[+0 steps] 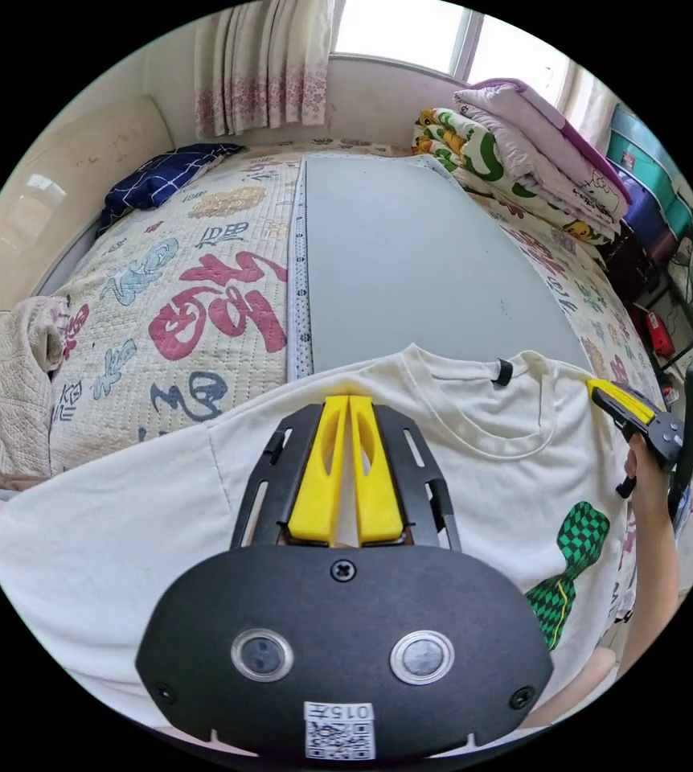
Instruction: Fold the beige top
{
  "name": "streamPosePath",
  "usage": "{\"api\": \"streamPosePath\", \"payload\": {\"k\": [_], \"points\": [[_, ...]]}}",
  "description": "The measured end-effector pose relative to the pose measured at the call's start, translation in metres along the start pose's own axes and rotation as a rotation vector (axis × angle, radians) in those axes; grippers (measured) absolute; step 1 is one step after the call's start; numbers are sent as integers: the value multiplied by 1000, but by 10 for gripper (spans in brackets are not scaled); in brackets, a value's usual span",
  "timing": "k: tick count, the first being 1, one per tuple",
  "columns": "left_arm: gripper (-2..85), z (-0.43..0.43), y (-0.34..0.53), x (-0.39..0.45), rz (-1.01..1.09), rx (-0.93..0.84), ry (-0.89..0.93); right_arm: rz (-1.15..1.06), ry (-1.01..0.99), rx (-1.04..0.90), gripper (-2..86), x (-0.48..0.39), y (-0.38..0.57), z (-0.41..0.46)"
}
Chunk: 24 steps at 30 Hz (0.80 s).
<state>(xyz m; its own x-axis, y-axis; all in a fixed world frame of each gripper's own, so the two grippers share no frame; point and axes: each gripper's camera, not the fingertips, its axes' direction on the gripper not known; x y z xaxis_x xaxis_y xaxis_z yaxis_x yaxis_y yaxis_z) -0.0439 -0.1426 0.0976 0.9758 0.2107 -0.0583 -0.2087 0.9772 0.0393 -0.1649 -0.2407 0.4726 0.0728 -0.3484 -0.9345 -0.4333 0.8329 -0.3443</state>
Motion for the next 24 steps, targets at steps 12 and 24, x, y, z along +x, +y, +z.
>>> {"api": "streamPosePath", "payload": {"k": [12, 24], "points": [[9, -52, 38, -6, 4, 130, 65, 259, -34, 125, -4, 97, 10, -88], [55, -245, 396, -74, 198, 203, 349, 121, -731, 222, 40, 272, 380, -327]]}}
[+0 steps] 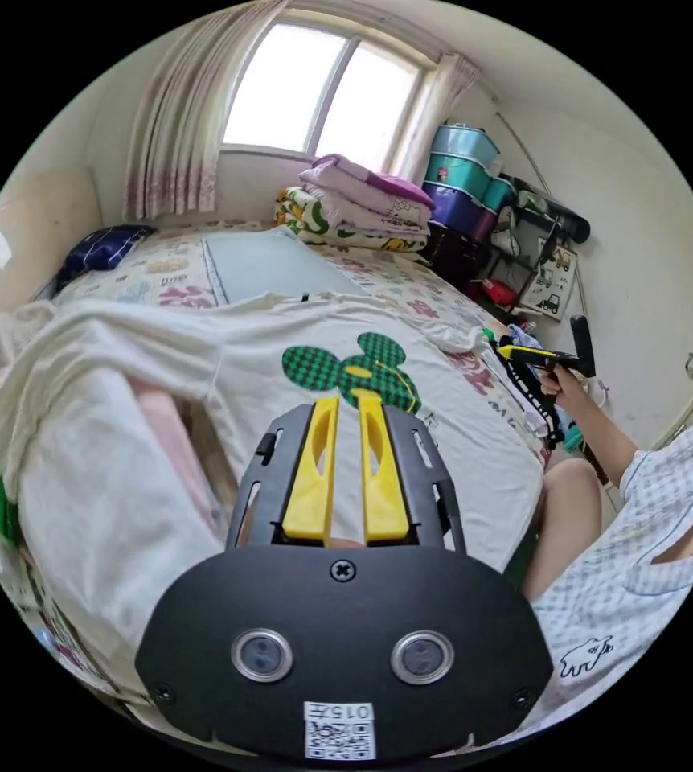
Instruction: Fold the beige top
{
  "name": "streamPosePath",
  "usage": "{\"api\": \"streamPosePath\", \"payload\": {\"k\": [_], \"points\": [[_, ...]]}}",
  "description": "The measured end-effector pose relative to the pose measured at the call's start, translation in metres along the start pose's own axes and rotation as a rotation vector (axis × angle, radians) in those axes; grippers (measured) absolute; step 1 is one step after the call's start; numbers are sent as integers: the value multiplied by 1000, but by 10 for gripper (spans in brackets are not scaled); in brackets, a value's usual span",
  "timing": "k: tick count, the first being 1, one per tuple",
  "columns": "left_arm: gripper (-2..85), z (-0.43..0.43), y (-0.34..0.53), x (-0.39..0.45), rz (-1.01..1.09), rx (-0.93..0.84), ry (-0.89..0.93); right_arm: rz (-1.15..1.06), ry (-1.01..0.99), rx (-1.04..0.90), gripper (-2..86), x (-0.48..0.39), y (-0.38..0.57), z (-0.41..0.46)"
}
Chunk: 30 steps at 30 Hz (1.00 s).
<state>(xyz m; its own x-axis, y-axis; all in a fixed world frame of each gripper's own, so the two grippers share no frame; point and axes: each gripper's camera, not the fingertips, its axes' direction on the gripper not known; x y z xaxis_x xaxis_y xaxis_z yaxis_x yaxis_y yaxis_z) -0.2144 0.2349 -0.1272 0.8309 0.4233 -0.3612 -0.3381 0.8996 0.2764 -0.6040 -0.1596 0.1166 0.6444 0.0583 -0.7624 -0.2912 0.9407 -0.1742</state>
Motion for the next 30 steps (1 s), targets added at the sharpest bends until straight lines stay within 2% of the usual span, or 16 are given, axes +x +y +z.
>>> {"api": "streamPosePath", "payload": {"k": [3, 8, 10, 12, 14, 18, 22, 25, 30], "points": [[70, -22, 88, -39, -197, -108, -32, 229, -176, 63, 59, 50, 76, -64], [76, -39, 165, -79, -390, -91, 99, 473, -249, 190, 74, 87, 140, -118], [74, -43, 174, -89, -417, -95, 95, 451, -253, 168, 82, 83, 136, -130], [63, -35, 179, -99, -401, -155, 184, 445, -167, 65, 109, 78, 125, -137], [60, -27, 178, -101, -377, -215, 212, 452, -166, 3, 127, 78, 118, -138], [70, -10, 174, -95, -328, -329, 145, 440, -120, -101, 135, 68, 104, -145], [73, -9, 177, -102, -354, -336, 151, 384, -36, -148, 135, 49, 93, -158], [71, -11, 179, -104, -361, -339, 153, 382, -20, -147, 123, 43, 91, -175], [32, -14, 182, -101, -341, -356, 106, 380, -29, -171, 49, 39, 88, -203]]}}
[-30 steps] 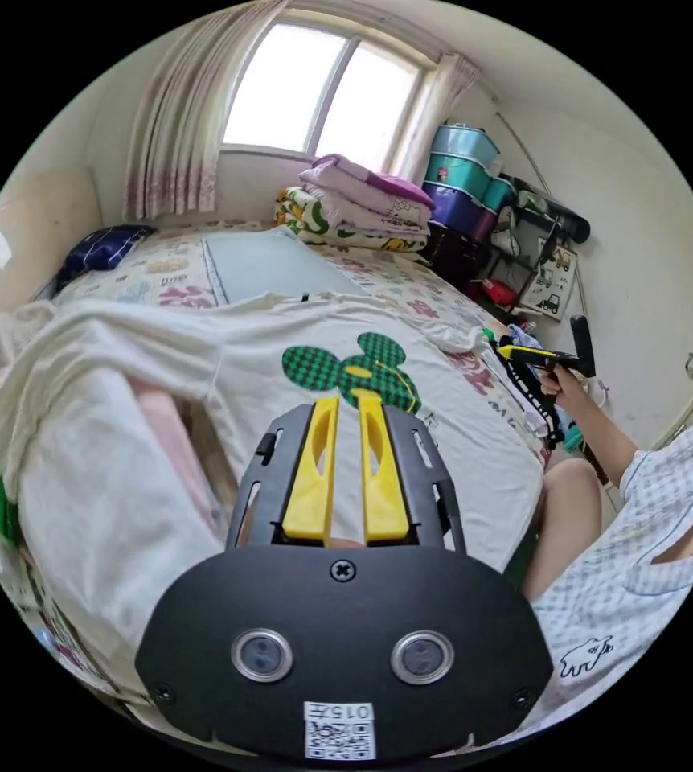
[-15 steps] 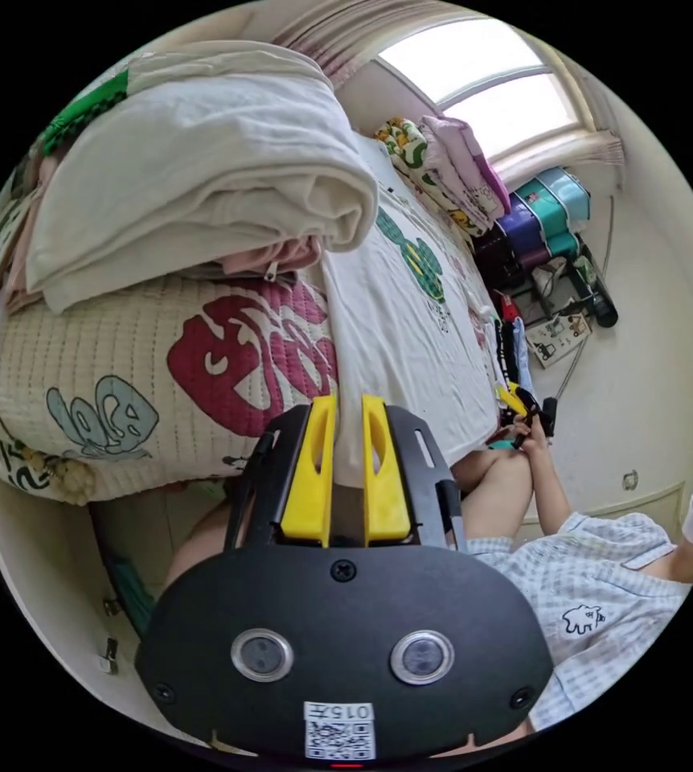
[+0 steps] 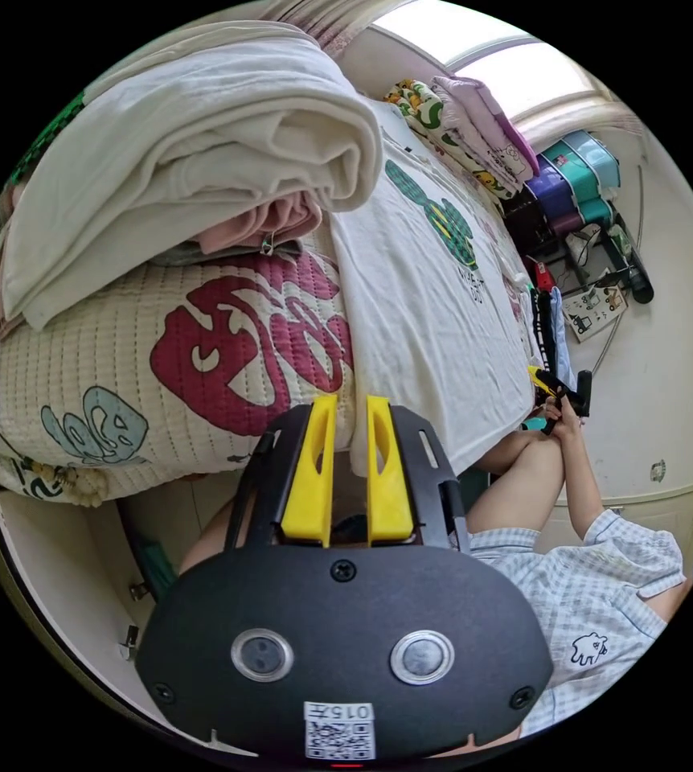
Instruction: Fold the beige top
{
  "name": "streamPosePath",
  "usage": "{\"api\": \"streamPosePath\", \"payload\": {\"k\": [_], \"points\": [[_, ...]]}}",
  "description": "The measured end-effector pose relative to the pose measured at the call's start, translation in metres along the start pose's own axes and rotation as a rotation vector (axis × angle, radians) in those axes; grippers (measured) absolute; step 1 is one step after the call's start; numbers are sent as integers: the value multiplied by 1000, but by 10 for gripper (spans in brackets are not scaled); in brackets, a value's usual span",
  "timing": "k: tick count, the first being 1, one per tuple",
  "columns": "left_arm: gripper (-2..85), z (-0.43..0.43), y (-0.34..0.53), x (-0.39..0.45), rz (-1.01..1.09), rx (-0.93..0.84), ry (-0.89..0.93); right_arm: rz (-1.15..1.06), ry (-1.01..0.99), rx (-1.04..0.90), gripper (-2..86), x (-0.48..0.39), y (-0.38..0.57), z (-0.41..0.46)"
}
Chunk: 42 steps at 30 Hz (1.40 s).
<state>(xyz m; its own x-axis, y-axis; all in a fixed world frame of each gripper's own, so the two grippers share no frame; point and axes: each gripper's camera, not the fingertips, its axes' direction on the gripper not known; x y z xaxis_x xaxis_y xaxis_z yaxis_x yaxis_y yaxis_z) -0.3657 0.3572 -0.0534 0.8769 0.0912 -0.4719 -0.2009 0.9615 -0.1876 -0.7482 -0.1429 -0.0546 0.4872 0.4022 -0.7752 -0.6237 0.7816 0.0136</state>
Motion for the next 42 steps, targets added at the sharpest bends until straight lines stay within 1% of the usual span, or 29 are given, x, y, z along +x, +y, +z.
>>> {"api": "streamPosePath", "payload": {"k": [3, 6, 10, 16, 19, 22, 23, 25, 28, 30, 34, 36, 42], "points": [[9, 4, 1, 0, 17, -38, 17, 4, -7, 22, 18, -3, 5, -22], [0, 2, 4, 2, 24, -35, 4, 19, -37, 65, 8, -5, 12, -46], [-3, -6, 13, 0, 7, -14, -19, 40, -47, 97, 4, -8, 20, -70], [-4, -11, 25, -3, -9, -13, -51, 59, -5, 75, 8, -19, 26, -90], [-1, -13, 28, -5, -16, -10, -46, 71, -10, 78, 19, -23, 27, -98], [12, -13, 29, -3, 10, -18, -14, 67, -46, 97, 60, -28, 30, -108], [40, -9, 26, -3, 27, -41, 19, 58, -67, 91, 94, -30, 31, -109], [61, -9, 24, -5, 25, -52, 41, 34, -85, 41, 115, -36, 31, -105], [71, -9, 23, -4, 19, -60, 46, -20, -20, -9, 104, -52, 32, -101], [78, -11, 26, 3, 40, -56, 23, -48, 39, -18, 76, -63, 35, -103], [77, -13, 32, 9, 66, -48, -5, -29, 55, -10, 34, -65, 42, -110], [62, -11, 31, 6, 67, -70, 8, -20, 27, 10, 16, -65, 46, -117], [4, -11, 31, -6, 13, -89, 28, 5, 13, 26, 4, -66, 54, -123]]}}
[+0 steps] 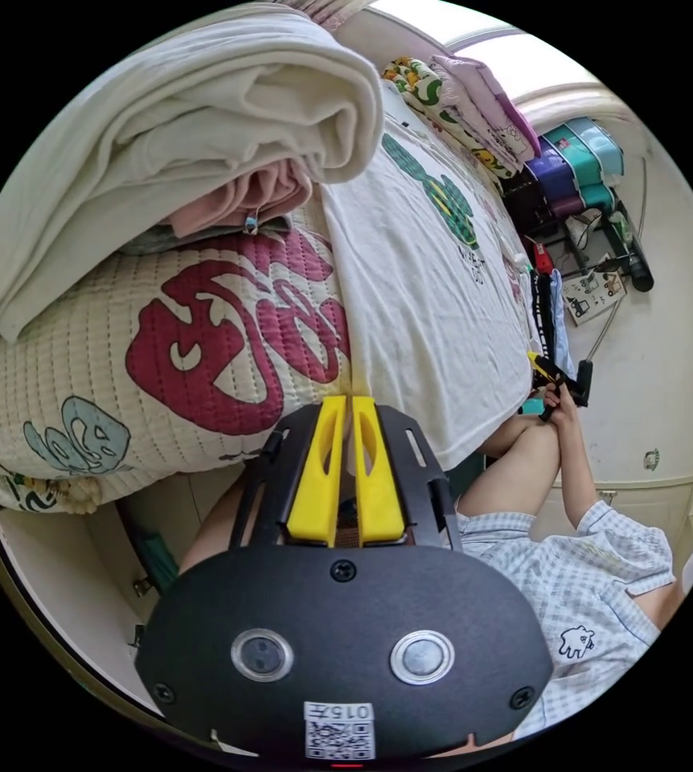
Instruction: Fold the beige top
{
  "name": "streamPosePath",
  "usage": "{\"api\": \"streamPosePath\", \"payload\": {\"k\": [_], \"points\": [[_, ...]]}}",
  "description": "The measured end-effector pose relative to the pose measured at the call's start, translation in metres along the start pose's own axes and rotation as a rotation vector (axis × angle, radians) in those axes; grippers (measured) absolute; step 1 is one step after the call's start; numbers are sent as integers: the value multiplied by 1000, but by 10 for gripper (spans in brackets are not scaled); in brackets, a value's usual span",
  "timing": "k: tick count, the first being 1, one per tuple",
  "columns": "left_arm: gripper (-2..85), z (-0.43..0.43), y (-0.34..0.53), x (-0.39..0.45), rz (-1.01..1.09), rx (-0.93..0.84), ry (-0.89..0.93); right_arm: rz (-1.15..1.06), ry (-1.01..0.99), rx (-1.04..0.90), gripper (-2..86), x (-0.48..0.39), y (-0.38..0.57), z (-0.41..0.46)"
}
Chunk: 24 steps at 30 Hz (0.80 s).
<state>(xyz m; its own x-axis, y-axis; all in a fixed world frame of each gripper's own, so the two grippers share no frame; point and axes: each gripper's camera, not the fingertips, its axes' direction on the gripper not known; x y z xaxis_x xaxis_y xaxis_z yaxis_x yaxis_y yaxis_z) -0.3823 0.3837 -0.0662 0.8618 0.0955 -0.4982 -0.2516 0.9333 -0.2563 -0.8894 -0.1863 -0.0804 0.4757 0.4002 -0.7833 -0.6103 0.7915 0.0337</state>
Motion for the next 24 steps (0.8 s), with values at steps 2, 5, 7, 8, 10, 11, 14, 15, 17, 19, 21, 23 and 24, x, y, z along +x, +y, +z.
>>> {"api": "streamPosePath", "payload": {"k": [2, 5, 7, 8, 10, 11, 14, 15, 17, 19, 21, 23, 24], "points": [[-2, -1, 3, 3, 9, 5, -15, 1, 9, 3, 3, -2, 2, -1], [-7, -6, 9, 8, 33, 16, -48, 2, 31, 3, 1, -4, 5, -3], [-8, -8, 13, 8, 39, 25, -51, -6, 55, 4, 1, -6, 8, -4], [-8, -10, 15, 7, 37, 32, -44, -12, 65, 3, 1, -8, 9, -5], [-9, -13, 19, 4, 31, 40, -32, -15, 68, 5, 0, -8, 11, -5], [-9, -15, 20, 3, 30, 44, -27, -12, 68, 5, 0, -8, 12, -5], [-9, -15, 22, 5, 38, 40, -42, -2, 69, 0, 0, -5, 13, -3], [-9, -16, 23, 6, 41, 41, -48, -3, 75, -3, 0, -5, 13, -2], [-9, -18, 25, 6, 44, 45, -46, -7, 86, -11, 0, -6, 13, 1], [-9, -22, 29, 6, 53, 58, -36, -19, 98, -16, 0, -7, 14, 3], [-9, -27, 34, 1, 28, 59, -50, -29, 102, -21, 0, -7, 15, 6], [-9, -32, 37, -5, 30, 81, -16, -31, 99, -22, 0, -5, 16, 8], [-9, -35, 40, -9, 24, 95, -2, -28, 93, -24, 0, -3, 17, 10]]}}
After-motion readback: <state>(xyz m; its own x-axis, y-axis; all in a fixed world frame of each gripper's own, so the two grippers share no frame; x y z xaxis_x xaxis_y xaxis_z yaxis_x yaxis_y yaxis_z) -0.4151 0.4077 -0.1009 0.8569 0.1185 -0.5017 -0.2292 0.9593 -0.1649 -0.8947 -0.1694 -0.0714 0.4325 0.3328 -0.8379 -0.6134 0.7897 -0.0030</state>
